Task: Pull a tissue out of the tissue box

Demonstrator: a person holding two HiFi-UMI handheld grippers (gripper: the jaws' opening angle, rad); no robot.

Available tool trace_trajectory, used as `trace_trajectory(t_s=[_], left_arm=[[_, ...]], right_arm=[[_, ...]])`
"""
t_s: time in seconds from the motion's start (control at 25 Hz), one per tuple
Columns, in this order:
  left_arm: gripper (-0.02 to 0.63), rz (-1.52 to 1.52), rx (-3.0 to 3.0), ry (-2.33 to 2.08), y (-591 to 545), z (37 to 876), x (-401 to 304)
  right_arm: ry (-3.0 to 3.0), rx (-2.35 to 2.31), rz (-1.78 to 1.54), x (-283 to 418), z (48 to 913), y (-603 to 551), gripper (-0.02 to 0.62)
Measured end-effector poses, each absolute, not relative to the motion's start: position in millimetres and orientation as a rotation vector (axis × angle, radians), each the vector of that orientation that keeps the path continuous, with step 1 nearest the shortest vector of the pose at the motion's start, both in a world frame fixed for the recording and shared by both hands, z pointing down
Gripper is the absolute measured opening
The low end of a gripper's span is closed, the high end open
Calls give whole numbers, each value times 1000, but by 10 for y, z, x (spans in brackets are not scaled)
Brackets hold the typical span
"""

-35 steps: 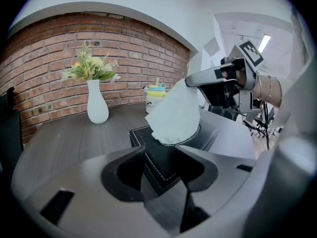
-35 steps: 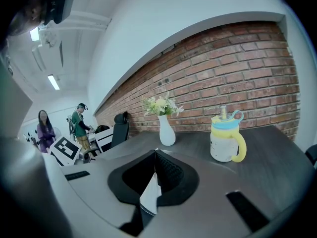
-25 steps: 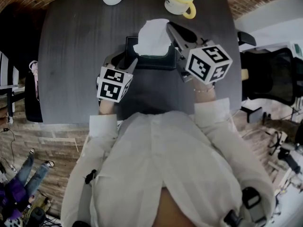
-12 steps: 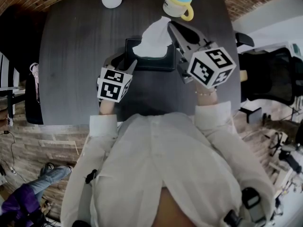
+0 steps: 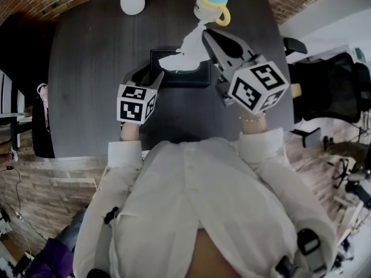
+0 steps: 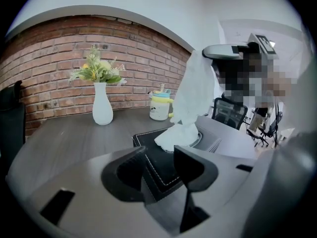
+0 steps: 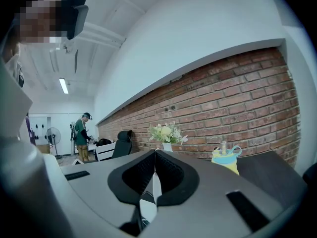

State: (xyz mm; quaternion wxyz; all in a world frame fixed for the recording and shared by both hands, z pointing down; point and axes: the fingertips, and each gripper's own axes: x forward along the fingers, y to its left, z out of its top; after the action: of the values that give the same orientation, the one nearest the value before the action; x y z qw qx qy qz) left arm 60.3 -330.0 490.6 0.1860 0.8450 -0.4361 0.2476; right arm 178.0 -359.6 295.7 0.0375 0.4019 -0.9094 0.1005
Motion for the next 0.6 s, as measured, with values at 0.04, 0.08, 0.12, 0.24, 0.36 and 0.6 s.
trace_trajectory(t_s=[0.04, 0.08, 0.12, 0.24, 0.36, 0.6], left_arm=[[179, 677, 2381, -1229, -3299, 4866, 603], [179, 662, 2383, -1225, -3297, 4822, 609], [179, 654, 2389, -1220, -3294, 4773, 618], [179, 628, 2419, -1211, -3292, 4595, 643], [179, 548, 2441, -1203, -3284, 4388, 677], [168, 373, 2510, -1189, -3229, 3956, 769]], right_arm=[[-2792, 1233, 307, 1788, 2949, -3571, 5], [-2795, 1232, 307, 1796, 2938, -3547, 5], [-2799, 1233, 310, 1805, 2923, -3524, 5], [-2814, 1242, 327, 1834, 2875, -3472, 5], [-2818, 1240, 329, 1856, 2855, -3432, 5], [-2838, 1209, 311, 1873, 2792, -3308, 5]])
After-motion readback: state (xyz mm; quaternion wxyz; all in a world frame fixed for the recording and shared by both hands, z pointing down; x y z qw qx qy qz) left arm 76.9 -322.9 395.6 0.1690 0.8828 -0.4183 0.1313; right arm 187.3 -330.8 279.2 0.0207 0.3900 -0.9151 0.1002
